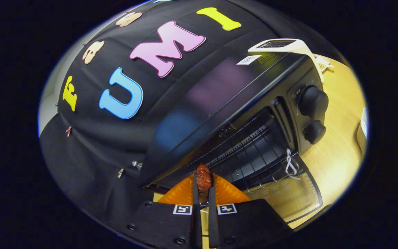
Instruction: Open the toaster oven, put the food inside, and close the toaster oven door.
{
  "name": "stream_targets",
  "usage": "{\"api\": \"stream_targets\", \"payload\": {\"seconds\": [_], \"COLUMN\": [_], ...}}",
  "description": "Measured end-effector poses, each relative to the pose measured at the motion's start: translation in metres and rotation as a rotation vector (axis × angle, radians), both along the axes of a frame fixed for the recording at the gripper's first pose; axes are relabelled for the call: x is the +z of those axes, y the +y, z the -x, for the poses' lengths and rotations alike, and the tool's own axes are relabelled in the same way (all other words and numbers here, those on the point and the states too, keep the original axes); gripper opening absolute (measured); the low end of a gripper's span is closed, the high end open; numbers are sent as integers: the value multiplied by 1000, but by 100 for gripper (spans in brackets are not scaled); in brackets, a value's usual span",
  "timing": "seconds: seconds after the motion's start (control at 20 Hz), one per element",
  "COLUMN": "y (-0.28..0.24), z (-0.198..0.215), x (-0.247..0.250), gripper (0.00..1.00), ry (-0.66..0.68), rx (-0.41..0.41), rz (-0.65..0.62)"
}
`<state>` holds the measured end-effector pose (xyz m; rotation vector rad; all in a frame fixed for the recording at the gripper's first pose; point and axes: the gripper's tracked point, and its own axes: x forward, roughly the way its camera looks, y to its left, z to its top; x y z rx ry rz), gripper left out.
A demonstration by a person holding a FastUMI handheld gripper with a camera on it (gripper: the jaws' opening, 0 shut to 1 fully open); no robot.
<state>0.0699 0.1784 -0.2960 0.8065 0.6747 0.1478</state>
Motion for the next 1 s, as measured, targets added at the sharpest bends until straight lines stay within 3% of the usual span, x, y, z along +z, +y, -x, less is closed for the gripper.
{"api": "stream_targets", "payload": {"seconds": [0.15, 0.6, 0.75, 0.8, 0.85, 1.0], "y": [-6, -46, -59, -61, -64, -71], "z": [-7, -7, -2, 0, 2, 8], "x": [-10, -38, -38, -37, -36, -32], "gripper": [12, 52, 58, 71, 74, 99], "ry": [-1, 72, 73, 71, 72, 72], "rx": [-10, -6, 2, 9, 9, 9], "rz": [42, 388, 457, 464, 478, 497]}}
